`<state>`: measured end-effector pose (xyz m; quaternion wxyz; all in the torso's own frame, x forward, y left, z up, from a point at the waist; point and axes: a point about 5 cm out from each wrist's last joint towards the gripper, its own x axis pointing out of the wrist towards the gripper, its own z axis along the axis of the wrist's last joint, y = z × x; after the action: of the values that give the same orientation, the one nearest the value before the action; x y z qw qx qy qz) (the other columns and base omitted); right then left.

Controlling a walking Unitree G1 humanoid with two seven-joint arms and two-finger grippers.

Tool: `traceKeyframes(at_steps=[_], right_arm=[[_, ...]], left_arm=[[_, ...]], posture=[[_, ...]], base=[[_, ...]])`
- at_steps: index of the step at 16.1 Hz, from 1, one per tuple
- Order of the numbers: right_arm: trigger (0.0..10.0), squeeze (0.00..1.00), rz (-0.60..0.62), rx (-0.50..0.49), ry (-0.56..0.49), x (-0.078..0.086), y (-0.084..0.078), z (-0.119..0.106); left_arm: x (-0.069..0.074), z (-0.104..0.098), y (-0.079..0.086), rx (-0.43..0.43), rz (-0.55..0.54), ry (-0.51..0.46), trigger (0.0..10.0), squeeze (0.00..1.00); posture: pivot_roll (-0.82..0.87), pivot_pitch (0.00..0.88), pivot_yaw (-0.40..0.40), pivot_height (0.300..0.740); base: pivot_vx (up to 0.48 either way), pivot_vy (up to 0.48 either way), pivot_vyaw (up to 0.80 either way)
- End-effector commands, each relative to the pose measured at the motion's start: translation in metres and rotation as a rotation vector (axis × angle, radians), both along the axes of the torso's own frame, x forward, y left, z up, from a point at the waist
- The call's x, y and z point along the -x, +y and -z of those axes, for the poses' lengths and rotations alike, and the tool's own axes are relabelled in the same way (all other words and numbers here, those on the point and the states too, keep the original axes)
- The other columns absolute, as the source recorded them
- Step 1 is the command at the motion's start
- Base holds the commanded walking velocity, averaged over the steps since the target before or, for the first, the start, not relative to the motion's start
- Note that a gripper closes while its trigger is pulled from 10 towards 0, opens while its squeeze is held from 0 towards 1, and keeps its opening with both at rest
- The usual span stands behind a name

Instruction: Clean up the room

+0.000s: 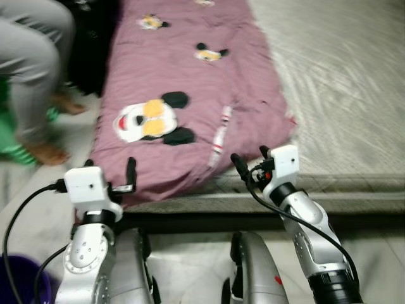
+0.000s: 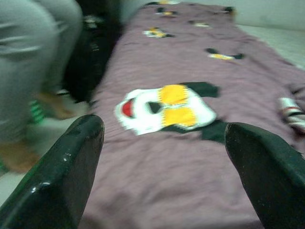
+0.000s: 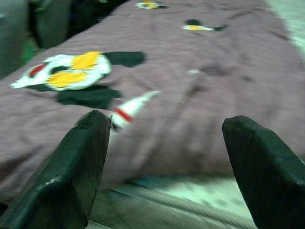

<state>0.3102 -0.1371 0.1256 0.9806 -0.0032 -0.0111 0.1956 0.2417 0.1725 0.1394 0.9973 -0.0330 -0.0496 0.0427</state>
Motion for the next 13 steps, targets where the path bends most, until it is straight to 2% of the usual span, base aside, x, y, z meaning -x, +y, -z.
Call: traceKeyframes(at_steps=[1, 2, 13], right_arm=[[10.0, 0.0, 0.03, -0.004, 0.012, 0.0008, -0.0074, 0.0036], [10.0, 0.0, 0.032, -0.008, 0.012, 0.0012, -0.0076, 0.0037], [10.0, 0.0, 0.028, 0.012, 0.0, -0.0035, -0.0055, 0.002]], left_arm=[[-0.0001, 0.0001, -0.0039, 0.005, 0.024, 0.001, 10.0, 0.0], [-0.0001, 0.0003, -0.0043, 0.007, 0.026, 0.002, 10.0, 0.0], [-0.0041, -0.0039, -0.0072, 0.023, 0.065, -0.024, 10.0, 0.0]], posture=[[-0.03, 0.18, -0.049, 0.555], [-0.03, 0.18, -0.046, 0.555], [-0.03, 0.183, -0.047, 0.555]], base=[[0.0, 0.0, -0.8], [0.0, 0.0, -0.59], [0.025, 0.0, 0.0]])
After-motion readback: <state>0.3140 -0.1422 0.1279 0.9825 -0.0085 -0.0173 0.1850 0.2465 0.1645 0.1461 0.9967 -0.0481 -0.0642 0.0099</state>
